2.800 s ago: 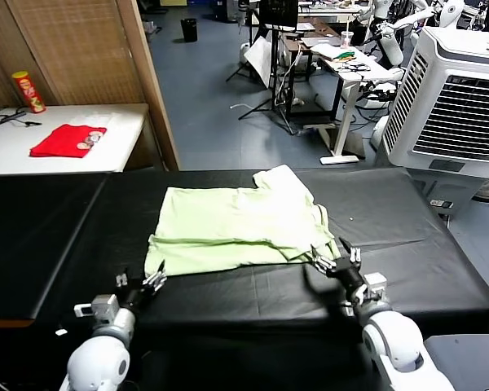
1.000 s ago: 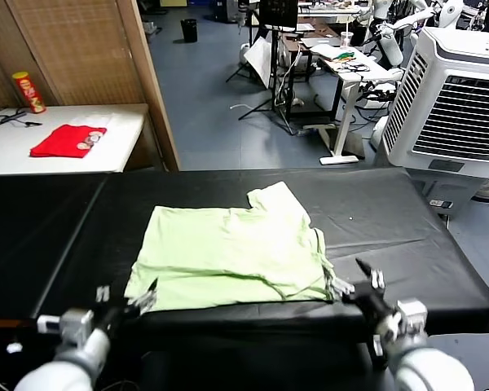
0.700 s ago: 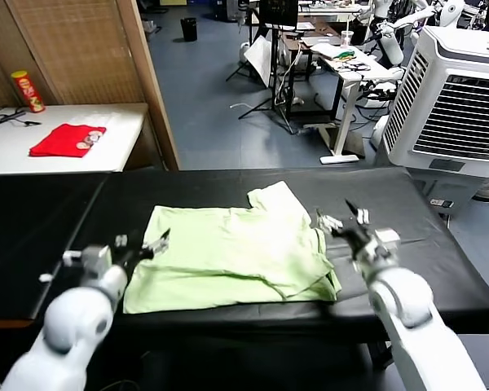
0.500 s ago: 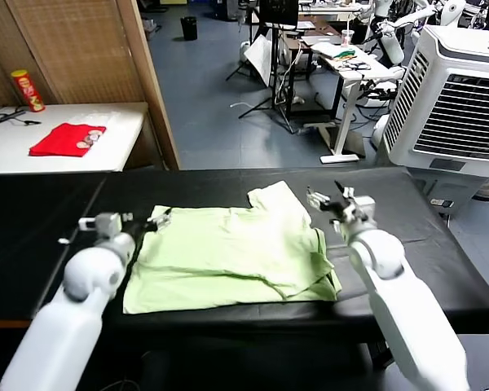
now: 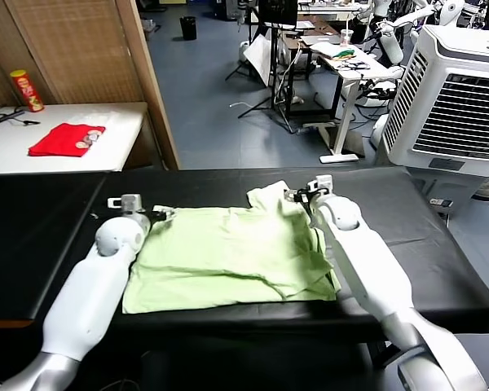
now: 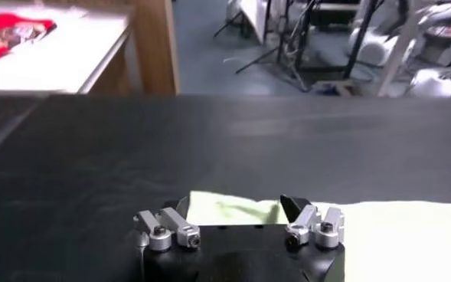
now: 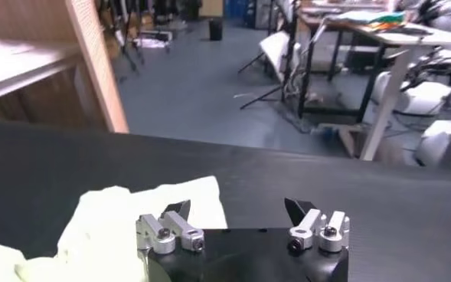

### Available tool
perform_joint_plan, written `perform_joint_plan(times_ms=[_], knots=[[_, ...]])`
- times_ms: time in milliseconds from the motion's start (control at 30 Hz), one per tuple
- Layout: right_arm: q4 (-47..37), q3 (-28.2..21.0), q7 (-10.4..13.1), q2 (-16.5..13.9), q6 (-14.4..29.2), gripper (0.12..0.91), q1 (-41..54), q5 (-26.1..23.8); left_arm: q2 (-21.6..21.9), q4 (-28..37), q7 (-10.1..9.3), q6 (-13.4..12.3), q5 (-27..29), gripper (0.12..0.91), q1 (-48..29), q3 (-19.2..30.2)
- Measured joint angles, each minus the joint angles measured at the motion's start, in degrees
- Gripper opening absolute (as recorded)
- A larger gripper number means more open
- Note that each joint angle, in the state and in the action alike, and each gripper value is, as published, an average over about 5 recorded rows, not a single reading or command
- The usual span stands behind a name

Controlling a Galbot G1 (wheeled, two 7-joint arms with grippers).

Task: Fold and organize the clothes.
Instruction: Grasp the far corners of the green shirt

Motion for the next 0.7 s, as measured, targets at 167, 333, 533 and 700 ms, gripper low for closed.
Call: perform_joint_plan(times_ms=[167, 333, 533, 700], knots=[[-2.1, 0.6, -0.1, 1.4, 0.0, 0.778, 0.2, 0.3, -0.2, 2.1, 0.74, -0.8, -0.5, 0.755, -0.7, -0.2], [-2.7, 1.6, 0.7, 2.5, 0.4, 0.587, -0.2, 0.3, 0.1, 2.5, 1.48, -1.2, -0.5, 0.502, -0.4, -0.4], [-1.9, 3.3, 1.9, 3.5, 2.5, 0.256, -1.7, 0.2, 0.5, 2.3, 2.13, -1.5, -0.4, 0.189, -0.1, -0.5], [0.3, 4.4, 1.3, 3.0, 6.5, 0.122, -3.7, 0.2, 0.4, 2.0, 3.00, -2.0, 0.0, 0.132, 0.0, -0.8]])
